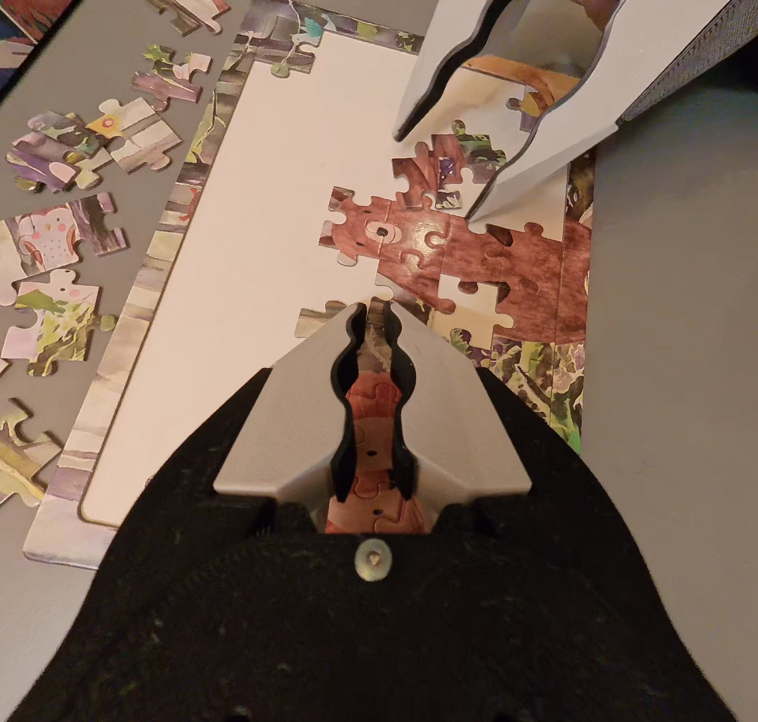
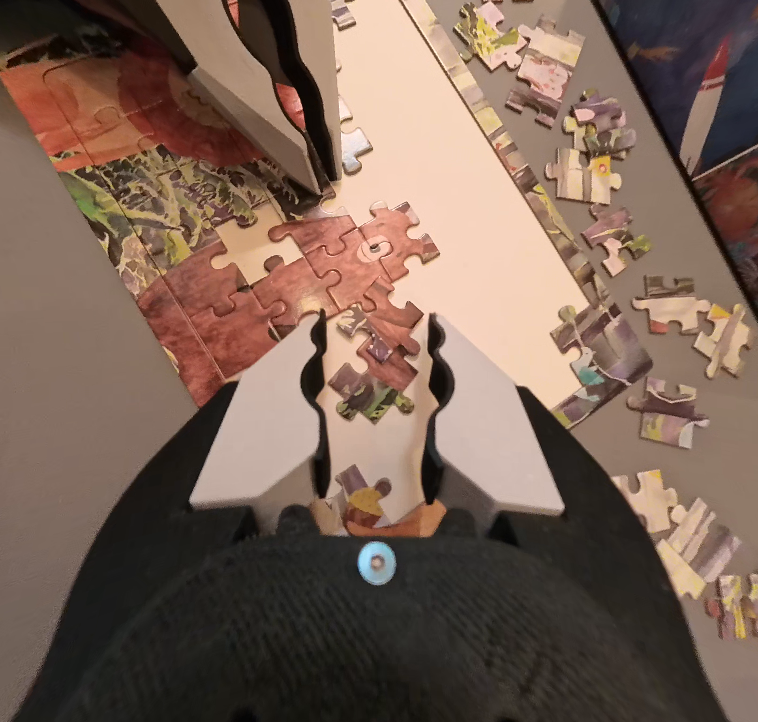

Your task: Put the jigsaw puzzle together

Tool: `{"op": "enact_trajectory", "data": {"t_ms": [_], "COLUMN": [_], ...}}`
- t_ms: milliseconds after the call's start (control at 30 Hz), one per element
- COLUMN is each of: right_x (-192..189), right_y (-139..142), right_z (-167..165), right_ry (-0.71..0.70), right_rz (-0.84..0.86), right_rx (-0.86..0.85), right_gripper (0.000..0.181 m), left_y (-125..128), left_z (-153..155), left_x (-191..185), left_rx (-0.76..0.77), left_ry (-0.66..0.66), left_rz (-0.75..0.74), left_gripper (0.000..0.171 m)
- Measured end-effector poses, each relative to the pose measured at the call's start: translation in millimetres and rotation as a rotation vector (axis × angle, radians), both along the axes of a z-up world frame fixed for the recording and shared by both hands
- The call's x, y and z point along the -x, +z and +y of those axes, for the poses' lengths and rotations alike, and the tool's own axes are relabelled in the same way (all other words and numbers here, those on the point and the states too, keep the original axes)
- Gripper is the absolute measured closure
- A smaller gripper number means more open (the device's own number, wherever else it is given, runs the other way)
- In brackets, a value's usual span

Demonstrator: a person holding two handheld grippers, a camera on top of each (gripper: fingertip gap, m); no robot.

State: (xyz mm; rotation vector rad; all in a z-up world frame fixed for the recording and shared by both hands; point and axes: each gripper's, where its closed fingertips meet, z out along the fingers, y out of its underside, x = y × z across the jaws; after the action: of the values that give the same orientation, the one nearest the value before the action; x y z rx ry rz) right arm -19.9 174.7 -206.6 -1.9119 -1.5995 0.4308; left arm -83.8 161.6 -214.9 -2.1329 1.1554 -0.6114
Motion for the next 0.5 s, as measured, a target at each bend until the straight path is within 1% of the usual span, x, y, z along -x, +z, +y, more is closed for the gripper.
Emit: {"op": "enact_trajectory", "data": {"t_ms": [233, 367, 500], "right_x": [-4.3, -5.0, -2.7], "right_y": [-3.3, -4.5, -6.0], "right_z": [2.9, -1.1, -2.4], "right_ry": [0.063, 0.110, 0.117], "right_rz": [0.033, 0.075, 0.113], "right_rx": [0.017, 0.070, 0.118], "right_gripper": [0.128, 0.125, 0.126], "left_y": [-0.2, -0.2, -0.3], "left_z": [0.1, 0.1, 0.2], "left_x": [-0.1, 0.0, 0.0], "left_rx": [-0.012, -0.020, -0.025], "left_ry": [-0.001, -0.001, -0.001], "left_rz": [0.008, 0.013, 0.016], "left_gripper": [0.162, 0.162, 0.162]}}
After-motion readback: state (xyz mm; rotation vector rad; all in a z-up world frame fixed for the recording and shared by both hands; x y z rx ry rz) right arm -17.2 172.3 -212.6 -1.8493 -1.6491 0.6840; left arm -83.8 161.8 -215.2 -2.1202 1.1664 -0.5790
